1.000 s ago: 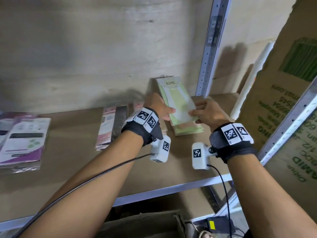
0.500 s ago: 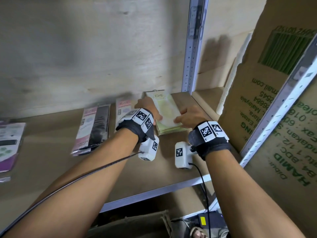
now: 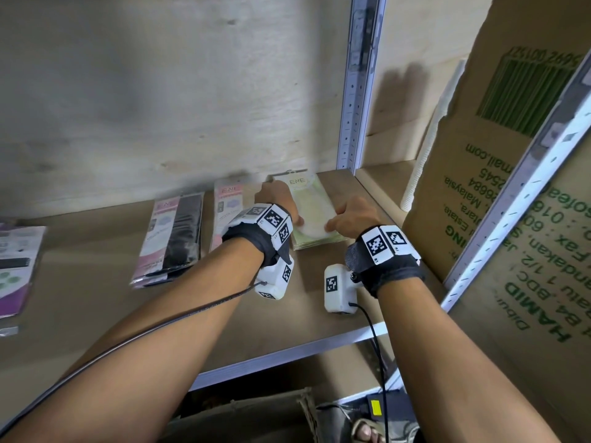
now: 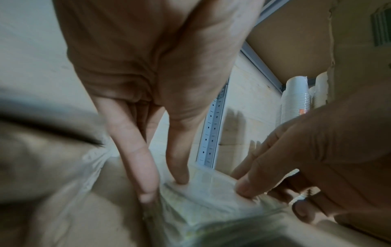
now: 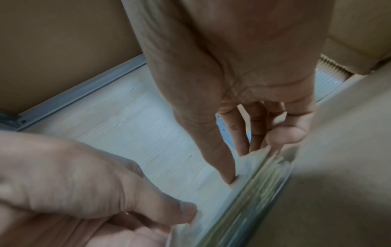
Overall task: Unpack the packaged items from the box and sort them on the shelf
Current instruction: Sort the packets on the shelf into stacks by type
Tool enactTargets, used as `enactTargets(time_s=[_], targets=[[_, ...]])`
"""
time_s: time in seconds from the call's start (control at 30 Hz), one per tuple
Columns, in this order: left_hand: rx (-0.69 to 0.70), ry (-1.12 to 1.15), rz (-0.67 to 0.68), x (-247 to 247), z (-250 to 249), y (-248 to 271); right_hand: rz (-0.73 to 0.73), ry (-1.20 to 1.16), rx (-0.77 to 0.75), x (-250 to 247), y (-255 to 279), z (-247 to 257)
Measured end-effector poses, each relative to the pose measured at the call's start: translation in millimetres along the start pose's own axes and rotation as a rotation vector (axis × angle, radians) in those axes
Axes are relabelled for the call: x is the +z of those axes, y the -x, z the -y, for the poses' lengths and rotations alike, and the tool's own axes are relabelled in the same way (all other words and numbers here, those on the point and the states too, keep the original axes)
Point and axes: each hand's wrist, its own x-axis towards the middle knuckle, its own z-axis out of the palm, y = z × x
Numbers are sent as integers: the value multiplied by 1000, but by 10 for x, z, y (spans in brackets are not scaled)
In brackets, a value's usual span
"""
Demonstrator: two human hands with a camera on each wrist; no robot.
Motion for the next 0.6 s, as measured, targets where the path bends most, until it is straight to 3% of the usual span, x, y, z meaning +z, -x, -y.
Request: enactTargets(time_s=[0.37, 0.6], targets=[[48, -28, -39, -29, 6, -1, 17, 4, 5, -22, 13, 15], [110, 176, -241, -634, 312, 142, -114, -131, -118, -100, 134, 161]])
